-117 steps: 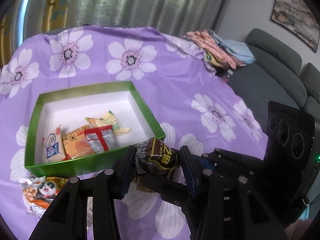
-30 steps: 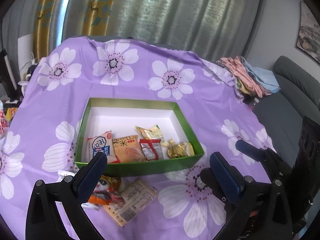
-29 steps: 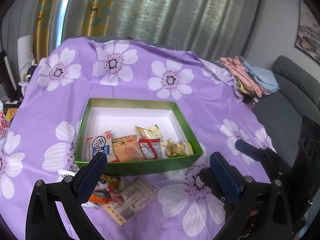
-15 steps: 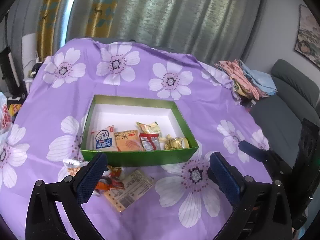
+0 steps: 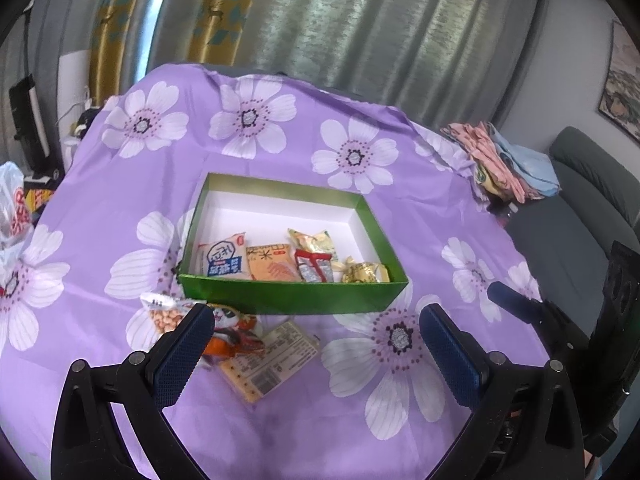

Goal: Organize snacks
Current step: 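Withdraw the grippers from the box toward the clear cracker pack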

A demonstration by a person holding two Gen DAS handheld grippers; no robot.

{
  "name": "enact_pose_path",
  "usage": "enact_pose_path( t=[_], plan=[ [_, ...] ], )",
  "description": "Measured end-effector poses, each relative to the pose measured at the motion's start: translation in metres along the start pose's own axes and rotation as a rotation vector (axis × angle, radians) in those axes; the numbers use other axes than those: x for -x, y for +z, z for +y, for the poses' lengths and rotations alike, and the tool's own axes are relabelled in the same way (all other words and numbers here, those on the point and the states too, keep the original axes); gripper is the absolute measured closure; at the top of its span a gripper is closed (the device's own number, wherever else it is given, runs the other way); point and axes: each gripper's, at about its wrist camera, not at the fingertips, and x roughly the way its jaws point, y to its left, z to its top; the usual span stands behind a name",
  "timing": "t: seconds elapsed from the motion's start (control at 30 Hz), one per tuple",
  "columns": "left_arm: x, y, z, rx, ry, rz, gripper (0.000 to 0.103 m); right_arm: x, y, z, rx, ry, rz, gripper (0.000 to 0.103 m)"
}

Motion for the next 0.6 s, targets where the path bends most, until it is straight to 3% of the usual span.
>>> enact_pose_path(
  t=[0.37,0.6],
  plan=[
    [-0.004,-0.022,0.048,0.132,0.061,0.047,0.001,-0.023,-0.017,0.005,-0.006,0.055,0.086,0.001],
    [-0.023,-0.047,0.065,0.191,0.041,0.129,0.001,-0.045,-0.037,0.008,0.002,0.133,0.152,0.001]
  ],
)
